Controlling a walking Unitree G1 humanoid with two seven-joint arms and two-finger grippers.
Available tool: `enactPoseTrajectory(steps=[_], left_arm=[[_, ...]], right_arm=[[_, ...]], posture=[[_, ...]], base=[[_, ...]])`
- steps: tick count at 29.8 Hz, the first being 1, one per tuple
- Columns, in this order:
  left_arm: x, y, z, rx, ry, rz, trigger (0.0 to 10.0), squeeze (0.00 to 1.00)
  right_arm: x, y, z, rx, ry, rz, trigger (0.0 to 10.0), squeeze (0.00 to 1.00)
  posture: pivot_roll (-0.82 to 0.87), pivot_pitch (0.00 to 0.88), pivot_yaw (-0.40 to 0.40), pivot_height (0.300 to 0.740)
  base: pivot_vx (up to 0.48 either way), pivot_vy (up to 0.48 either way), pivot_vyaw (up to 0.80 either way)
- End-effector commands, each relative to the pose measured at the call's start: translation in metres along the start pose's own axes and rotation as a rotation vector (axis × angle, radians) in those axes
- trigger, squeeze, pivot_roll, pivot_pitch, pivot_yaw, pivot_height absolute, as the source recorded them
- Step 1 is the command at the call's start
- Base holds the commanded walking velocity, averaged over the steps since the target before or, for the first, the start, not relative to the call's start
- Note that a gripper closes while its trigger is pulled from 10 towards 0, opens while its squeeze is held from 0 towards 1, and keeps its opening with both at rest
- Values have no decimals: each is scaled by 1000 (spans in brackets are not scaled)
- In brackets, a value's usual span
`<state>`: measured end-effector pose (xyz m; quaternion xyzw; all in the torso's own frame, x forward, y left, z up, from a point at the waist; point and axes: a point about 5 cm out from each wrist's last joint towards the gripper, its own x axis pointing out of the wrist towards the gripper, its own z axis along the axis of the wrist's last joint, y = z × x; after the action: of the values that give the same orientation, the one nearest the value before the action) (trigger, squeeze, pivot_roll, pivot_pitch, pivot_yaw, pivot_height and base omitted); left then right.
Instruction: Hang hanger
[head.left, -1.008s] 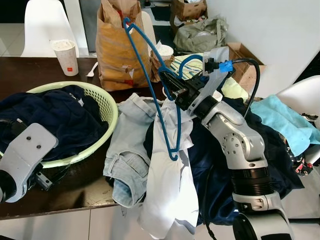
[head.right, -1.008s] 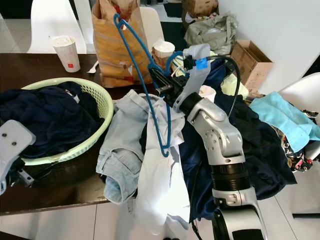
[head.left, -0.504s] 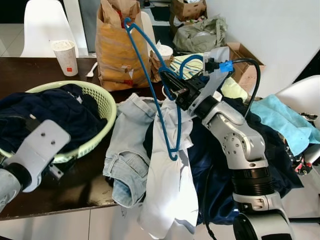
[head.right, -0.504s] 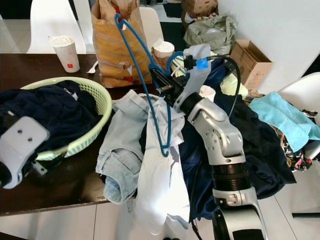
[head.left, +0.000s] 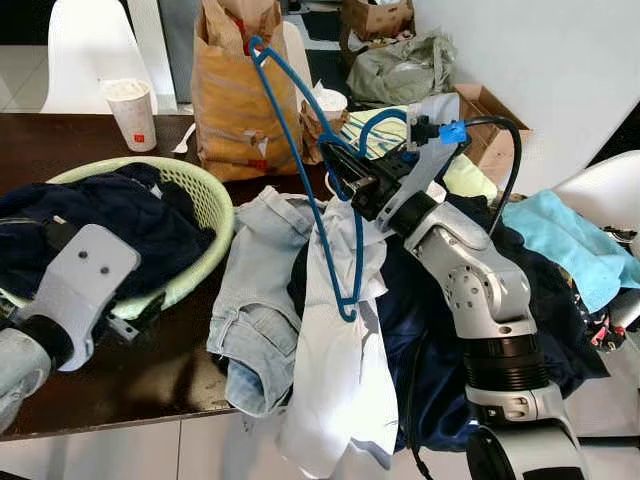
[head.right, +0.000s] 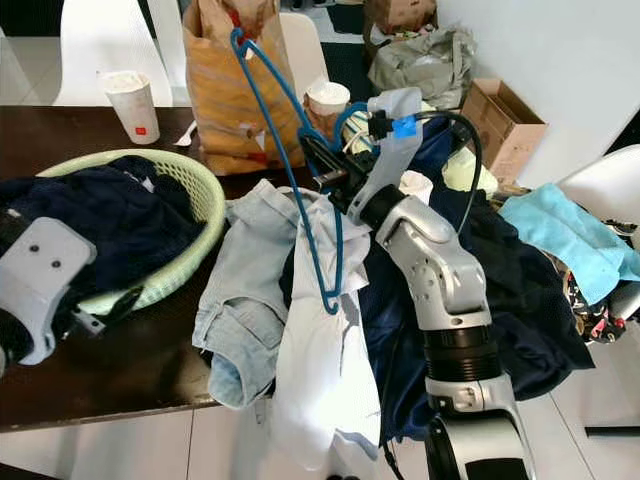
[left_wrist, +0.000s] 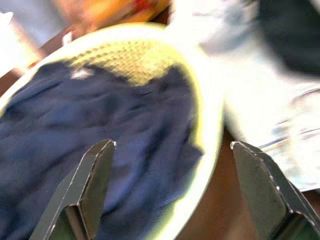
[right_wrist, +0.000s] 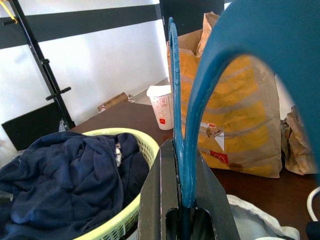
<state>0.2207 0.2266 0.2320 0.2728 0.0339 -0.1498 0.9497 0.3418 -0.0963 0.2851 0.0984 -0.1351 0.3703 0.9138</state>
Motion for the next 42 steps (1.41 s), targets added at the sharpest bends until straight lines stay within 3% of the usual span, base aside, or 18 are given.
enactPoseTrajectory(steps=[1, 6, 8, 12, 14, 19, 28, 34, 42], left_arm=[[0, -4, 0, -12, 3, -25, 10000, 0], [0, -4, 0, -12, 3, -25, 10000, 0], [-1, -12, 17, -64, -104, -111, 10000, 0], [-2, -8, 22, -70, -134, -99, 10000, 0], [-1, 2, 16, -44, -105, -20, 10000, 0], [0, 9, 9, -21, -71, 50, 10000, 0], [-2, 9, -14, -32, 45, 77, 10000, 0], [-2, 8, -20, -45, 71, 83, 10000, 0], [-2, 17, -28, -30, 94, 183, 10000, 0]], right_arm=[[-2, -2, -3, -5, 14, -13, 10000, 0], [-2, -2, -3, -5, 14, -13, 10000, 0], [-2, -1, -2, -11, 15, -8, 10000, 0], [-2, -1, -3, -12, 16, -7, 10000, 0], [-2, -1, -3, -10, 17, -8, 10000, 0], [-2, 0, -3, -9, 18, -8, 10000, 0], [-3, -2, -2, -11, 21, -11, 10000, 0], [-3, -2, -2, -13, 23, -11, 10000, 0], [-4, -2, -2, -17, 26, -14, 10000, 0]], posture=[[34, 157, -78, 740], [34, 157, -78, 740], [35, 149, -78, 740], [36, 149, -78, 740], [36, 152, -78, 740], [35, 152, -79, 740], [27, 164, -83, 740], [23, 166, -83, 740], [18, 169, -85, 740]], base=[[0, 0, 0], [0, 0, 0], [0, 0, 0], [0, 0, 0], [0, 0, 0], [0, 0, 0], [0, 0, 0], [0, 0, 0], [0, 0, 0]])
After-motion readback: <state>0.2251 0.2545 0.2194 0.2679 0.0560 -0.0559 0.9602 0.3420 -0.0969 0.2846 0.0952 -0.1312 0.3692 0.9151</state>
